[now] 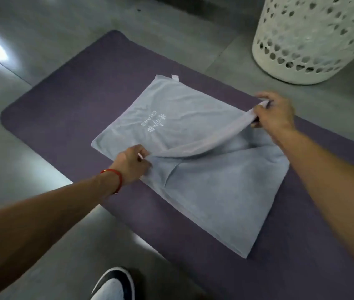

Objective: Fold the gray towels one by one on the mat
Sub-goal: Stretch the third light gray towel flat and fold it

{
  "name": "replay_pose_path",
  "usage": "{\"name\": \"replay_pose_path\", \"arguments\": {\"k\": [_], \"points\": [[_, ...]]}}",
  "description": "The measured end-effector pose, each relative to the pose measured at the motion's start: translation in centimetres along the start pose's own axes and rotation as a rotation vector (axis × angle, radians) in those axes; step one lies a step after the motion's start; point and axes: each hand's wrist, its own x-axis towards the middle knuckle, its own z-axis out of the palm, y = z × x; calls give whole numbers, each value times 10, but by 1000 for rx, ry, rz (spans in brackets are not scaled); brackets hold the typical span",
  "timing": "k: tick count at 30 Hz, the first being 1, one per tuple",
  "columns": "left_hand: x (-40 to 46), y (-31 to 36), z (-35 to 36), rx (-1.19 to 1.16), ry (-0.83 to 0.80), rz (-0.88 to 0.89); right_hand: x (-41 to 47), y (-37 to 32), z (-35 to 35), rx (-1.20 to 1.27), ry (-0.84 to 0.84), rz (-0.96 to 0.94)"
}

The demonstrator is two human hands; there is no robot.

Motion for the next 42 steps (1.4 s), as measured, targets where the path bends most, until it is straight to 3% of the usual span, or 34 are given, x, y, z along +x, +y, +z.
{"name": "replay_pose_path", "arguments": {"k": [8,12,21,26,31,40,42], "points": [[65,-77,-45,-70,331,-151,101,-46,155,-123,-164,-48],[90,-103,-56,-58,422,-188,110,-68,220,-173,-331,-62],[112,-123,-63,-117,489,-233,135,-84,297,-232,-445,-160],[115,-125,-64,-123,488,-234,122,-64,285,-265,-632,-208],[111,-127,-66,-173,472,-286,56,-43,254,-566,-529,-517],[99,-127,-71,-74,339,-287,-152,48,180,-784,-363,-459],[96,-132,-65,26,328,-212,-169,67,153,-840,-236,-425]]}}
